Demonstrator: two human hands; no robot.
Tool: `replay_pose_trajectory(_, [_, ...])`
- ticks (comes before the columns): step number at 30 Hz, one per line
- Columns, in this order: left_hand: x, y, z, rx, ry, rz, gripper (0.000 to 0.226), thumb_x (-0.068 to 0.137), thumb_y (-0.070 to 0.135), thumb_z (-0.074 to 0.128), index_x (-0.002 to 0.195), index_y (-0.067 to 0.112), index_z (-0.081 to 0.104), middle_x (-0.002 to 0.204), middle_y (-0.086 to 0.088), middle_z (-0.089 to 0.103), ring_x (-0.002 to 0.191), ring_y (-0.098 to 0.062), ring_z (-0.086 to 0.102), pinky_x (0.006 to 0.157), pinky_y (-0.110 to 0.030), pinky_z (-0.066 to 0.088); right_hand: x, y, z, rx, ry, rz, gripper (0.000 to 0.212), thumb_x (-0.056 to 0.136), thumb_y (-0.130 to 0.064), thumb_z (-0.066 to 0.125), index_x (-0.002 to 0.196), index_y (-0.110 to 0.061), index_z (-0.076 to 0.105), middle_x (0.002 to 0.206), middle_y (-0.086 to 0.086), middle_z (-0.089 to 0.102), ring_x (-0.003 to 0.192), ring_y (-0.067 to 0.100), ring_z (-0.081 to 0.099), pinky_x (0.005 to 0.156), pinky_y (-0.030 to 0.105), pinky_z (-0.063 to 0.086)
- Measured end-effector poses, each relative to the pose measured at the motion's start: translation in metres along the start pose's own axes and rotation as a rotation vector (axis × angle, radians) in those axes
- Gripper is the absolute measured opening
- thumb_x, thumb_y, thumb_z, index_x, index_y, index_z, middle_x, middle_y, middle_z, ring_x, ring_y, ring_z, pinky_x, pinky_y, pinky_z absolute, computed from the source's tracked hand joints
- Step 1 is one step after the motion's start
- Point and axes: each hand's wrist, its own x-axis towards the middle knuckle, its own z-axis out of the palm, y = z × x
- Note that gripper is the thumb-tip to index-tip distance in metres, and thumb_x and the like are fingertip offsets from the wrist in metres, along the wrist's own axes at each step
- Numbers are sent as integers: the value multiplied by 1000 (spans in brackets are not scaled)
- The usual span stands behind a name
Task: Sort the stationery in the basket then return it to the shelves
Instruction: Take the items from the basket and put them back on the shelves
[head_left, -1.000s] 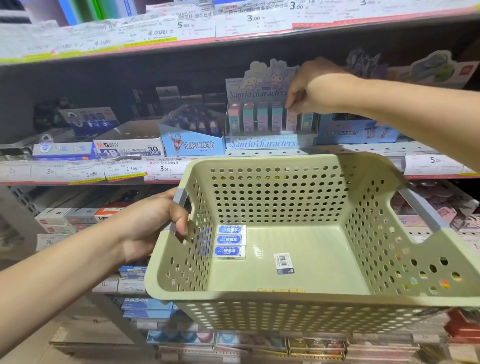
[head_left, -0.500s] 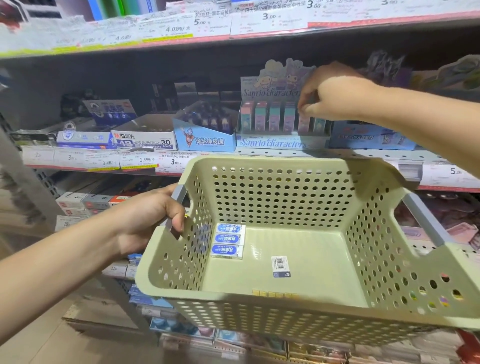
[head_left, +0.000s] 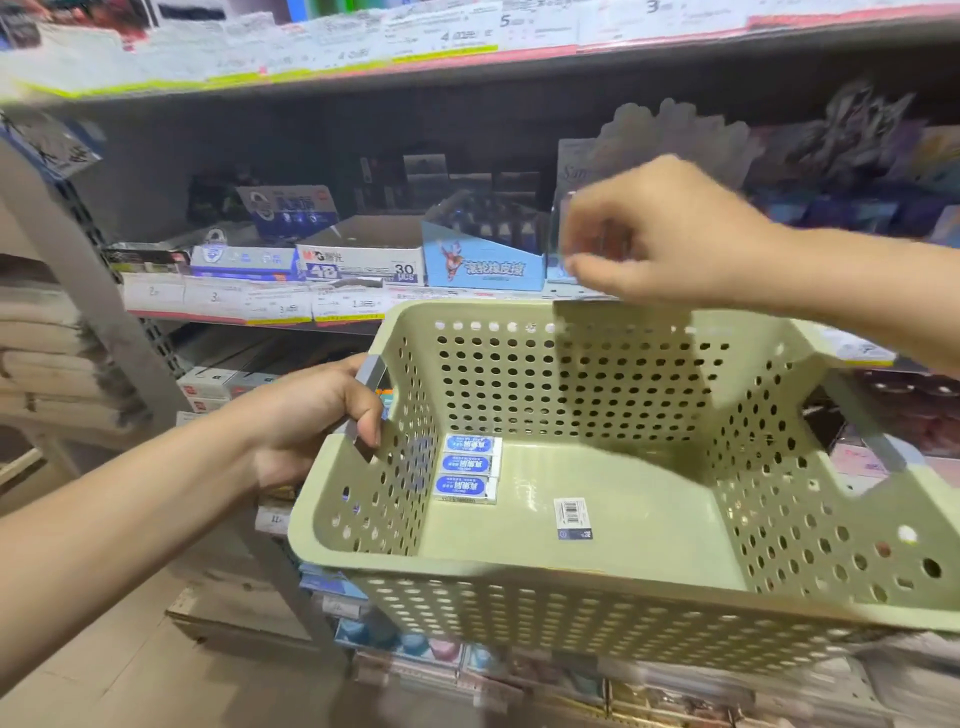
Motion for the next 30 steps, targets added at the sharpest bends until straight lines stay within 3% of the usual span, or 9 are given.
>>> replay_pose_trajectory(3, [-6,0,-18,12,-10,0,57,43,-10,38,90,14,60,61,-14,62,44,-24,58,44,-28,51,12,-44,31,65,-345,-19,7,83,-24,62,78,-22,66,68,-14,60,57,-7,48,54,12,37])
replay_pose_trajectory(6, [-12,-3,-44,55,1,-19,50,56,-12,39,93,15,58,60,-11,60,44,-22,56,48,-26,50,32,-79,81,131,-657,10,12,84,-20,64,92,-12,69,82,-2,66,62,5,51,52,10,36])
replay_pose_trajectory(8, [-16,-7,-60,76,7,-25,51,63,-16,33,96,15,57,65,-11,58,47,-22,55,52,-27,48,43,-102,114,146,-749,27,22,83,-18,66,104,-9,65,87,-1,59,74,12,51,52,14,37])
replay_pose_trajectory(11, [-23,-11,-84,94,8,-27,56,57,-15,37,104,12,55,74,-16,55,53,-26,53,57,-29,45,55,-134,158,98,-773,51,38,80,-23,70,113,-8,61,101,2,63,86,17,55,60,16,41])
replay_pose_trajectory(15, [-26,-16,-114,110,-3,-39,69,48,-10,41,114,2,52,88,-19,52,63,-27,50,60,-30,45,66,-158,199,-50,-735,66,46,69,-40,77,103,-10,65,102,5,68,90,23,64,73,30,54])
replay_pose_trajectory(20, [-27,-21,-135,75,-15,-47,65,56,-14,37,116,6,54,90,-20,53,67,-29,50,65,-34,44,78,-177,216,-119,-670,105,45,70,-47,76,95,-11,63,94,2,64,75,21,52,53,23,41])
replay_pose_trajectory(24, [-19,-19,-147,74,-29,-43,80,41,-8,40,119,6,51,95,-21,52,80,-32,49,68,-35,46,87,-180,225,-142,-654,119,42,71,-48,75,92,-13,66,97,1,64,76,20,53,46,19,31])
replay_pose_trajectory(28, [-16,-18,-150,45,-34,-28,71,40,-8,38,104,16,58,86,-19,58,65,-29,55,66,-34,47,92,-175,228,-148,-667,117,40,72,-49,73,88,-13,67,88,-1,62,76,19,53,55,24,40])
replay_pose_trajectory(30, [-17,-19,-153,36,-20,-26,67,40,-8,39,98,17,59,81,-17,60,58,-26,57,64,-33,48,94,-173,228,-143,-710,106,35,73,-49,71,70,-16,61,75,-4,57,75,19,54,58,26,42])
